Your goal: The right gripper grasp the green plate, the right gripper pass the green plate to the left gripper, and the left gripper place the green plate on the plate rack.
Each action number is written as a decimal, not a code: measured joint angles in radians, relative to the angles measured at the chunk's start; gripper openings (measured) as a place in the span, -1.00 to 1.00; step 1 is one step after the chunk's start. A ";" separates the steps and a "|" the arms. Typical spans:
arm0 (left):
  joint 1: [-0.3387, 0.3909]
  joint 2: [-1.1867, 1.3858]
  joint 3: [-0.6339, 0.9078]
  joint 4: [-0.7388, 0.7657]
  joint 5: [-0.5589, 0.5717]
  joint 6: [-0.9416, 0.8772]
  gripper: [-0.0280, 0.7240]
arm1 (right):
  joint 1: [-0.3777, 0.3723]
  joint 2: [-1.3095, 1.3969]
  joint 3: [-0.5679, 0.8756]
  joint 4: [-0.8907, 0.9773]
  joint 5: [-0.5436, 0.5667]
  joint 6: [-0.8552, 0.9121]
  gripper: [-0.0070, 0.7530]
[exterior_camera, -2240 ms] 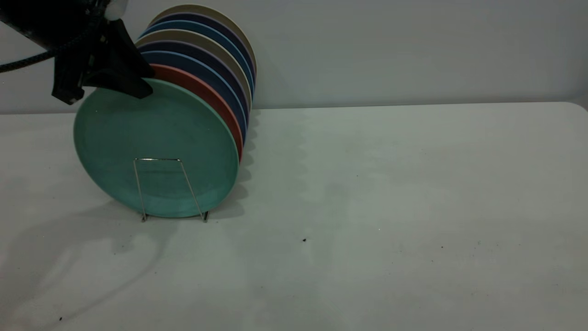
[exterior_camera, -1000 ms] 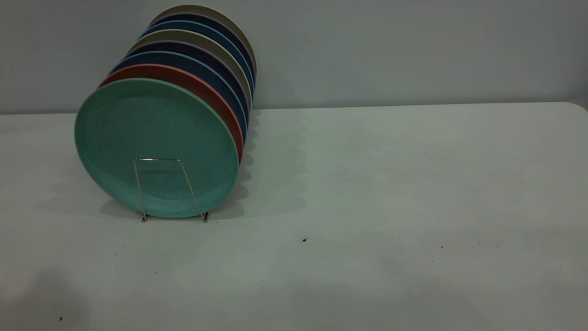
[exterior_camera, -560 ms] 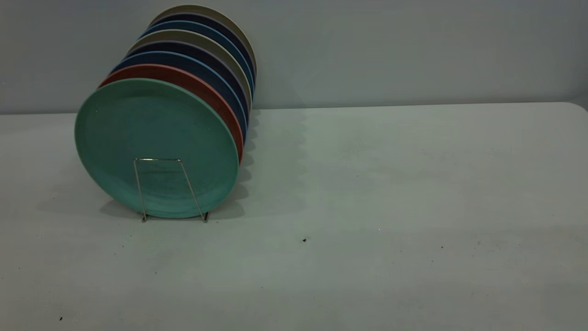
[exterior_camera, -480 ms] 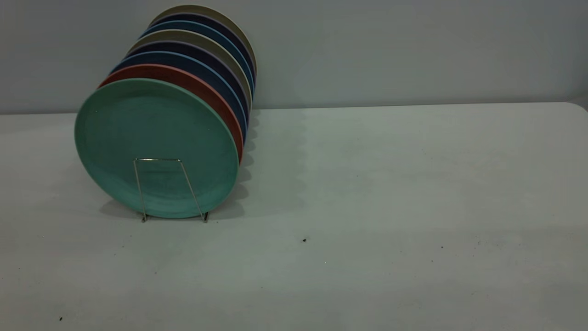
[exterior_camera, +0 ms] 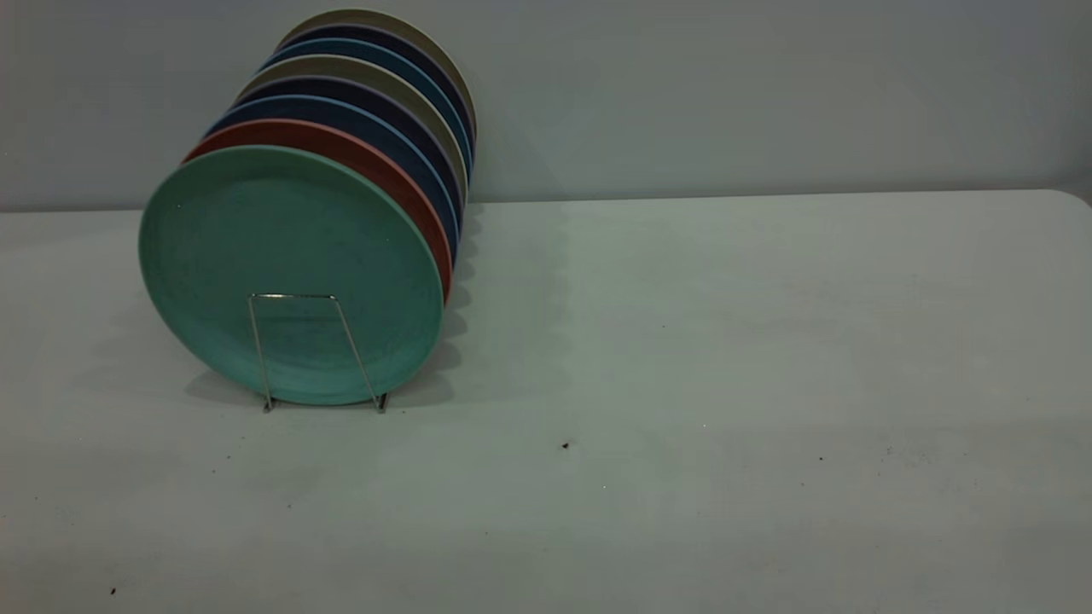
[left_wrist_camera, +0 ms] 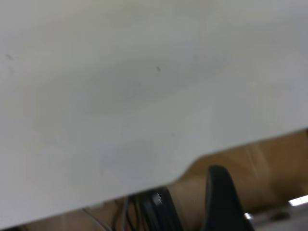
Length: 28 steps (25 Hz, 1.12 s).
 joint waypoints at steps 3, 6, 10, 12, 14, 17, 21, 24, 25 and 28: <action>0.000 -0.080 0.002 0.027 0.000 -0.013 0.27 | -0.002 -0.029 0.000 0.000 -0.001 0.000 0.08; 0.000 -0.149 0.003 0.029 0.002 -0.016 0.27 | -0.039 -0.112 0.000 0.000 -0.001 0.001 0.08; 0.000 -0.204 0.003 0.028 0.007 -0.016 0.27 | -0.099 -0.282 0.000 -0.001 0.002 0.002 0.08; 0.000 -0.212 0.003 0.028 0.007 -0.016 0.27 | -0.112 -0.323 0.000 -0.001 0.008 0.002 0.08; 0.000 -0.217 0.003 0.028 0.007 -0.016 0.27 | -0.116 -0.325 0.000 -0.001 0.011 0.002 0.08; 0.000 -0.249 0.003 0.028 0.008 -0.016 0.27 | -0.119 -0.325 0.000 -0.001 0.011 0.002 0.08; 0.000 -0.257 0.003 0.028 0.013 -0.016 0.27 | -0.119 -0.325 0.000 -0.001 0.011 0.002 0.08; 0.000 -0.258 0.003 0.028 0.014 -0.016 0.27 | -0.119 -0.325 0.000 -0.001 0.011 0.002 0.08; 0.000 -0.258 0.003 0.028 0.014 -0.016 0.27 | -0.119 -0.325 0.000 -0.001 0.011 0.002 0.08; 0.000 -0.258 0.003 0.028 0.014 -0.016 0.27 | -0.119 -0.325 0.000 -0.001 0.011 0.002 0.08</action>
